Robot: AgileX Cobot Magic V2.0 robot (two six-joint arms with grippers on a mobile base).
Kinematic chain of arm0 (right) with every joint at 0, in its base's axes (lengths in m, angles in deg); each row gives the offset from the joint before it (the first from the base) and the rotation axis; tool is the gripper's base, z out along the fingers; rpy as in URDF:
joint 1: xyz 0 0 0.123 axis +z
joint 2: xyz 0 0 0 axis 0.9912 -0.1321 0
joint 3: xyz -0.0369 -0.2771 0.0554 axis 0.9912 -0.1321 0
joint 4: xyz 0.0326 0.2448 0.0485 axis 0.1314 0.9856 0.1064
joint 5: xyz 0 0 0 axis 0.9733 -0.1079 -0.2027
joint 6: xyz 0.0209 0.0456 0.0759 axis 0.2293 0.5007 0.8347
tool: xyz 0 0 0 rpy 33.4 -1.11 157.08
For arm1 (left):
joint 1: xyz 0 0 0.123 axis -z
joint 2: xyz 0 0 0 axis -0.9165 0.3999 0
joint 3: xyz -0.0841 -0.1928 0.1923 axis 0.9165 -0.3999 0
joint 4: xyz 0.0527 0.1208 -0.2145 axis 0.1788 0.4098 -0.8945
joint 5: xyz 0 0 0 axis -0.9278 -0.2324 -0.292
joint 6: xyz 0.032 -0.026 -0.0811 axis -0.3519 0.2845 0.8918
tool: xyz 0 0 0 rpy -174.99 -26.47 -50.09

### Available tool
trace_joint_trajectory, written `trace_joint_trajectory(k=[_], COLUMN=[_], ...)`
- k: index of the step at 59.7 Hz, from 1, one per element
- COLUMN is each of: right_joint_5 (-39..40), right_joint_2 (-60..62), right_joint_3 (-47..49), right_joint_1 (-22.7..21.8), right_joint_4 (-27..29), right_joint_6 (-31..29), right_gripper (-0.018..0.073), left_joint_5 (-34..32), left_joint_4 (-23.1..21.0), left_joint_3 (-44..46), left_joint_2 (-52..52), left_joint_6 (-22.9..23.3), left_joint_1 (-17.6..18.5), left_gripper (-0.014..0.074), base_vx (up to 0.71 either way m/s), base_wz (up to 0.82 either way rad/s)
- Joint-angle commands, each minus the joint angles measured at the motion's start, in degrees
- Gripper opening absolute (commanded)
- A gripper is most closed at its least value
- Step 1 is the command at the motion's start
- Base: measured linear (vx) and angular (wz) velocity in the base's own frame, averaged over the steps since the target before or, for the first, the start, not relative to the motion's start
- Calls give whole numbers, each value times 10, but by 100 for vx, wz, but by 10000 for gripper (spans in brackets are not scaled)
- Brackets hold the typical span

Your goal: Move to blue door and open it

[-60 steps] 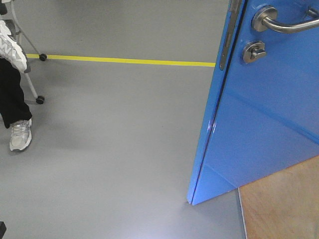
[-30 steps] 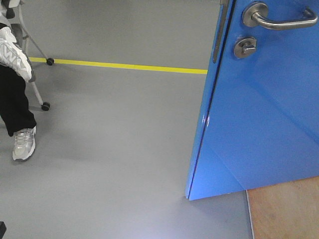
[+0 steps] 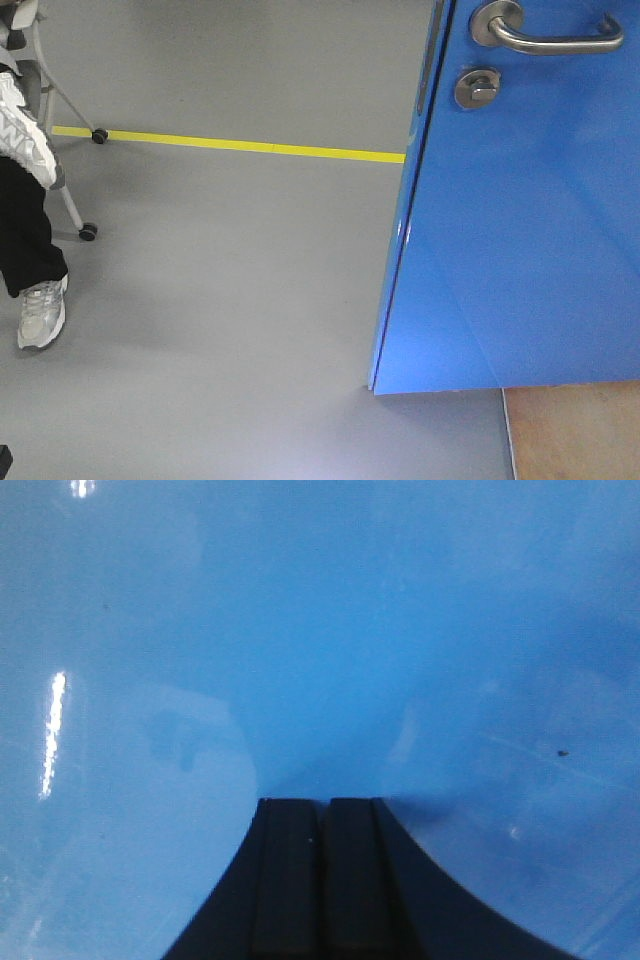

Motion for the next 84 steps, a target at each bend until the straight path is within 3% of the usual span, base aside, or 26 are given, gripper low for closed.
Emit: trace_joint_trajectory(k=[1,84], right_joint_5=[20,20], right_joint_2=[19,19], right_joint_3=[18,18], right_joint_1=[1,1], right_joint_4=[13,13], right_joint_6=[-9,-7], right_gripper=[-4,-4], left_joint_5=[-46,-46], left_joint_4=[1,1], left_joint_3=[18,18], left_joint_2=[-6,-6], left_joint_6=[2,2], left_joint_1=[1,1], left_gripper=[71,71], base_vx=[19,17], base_wz=[-3,-4])
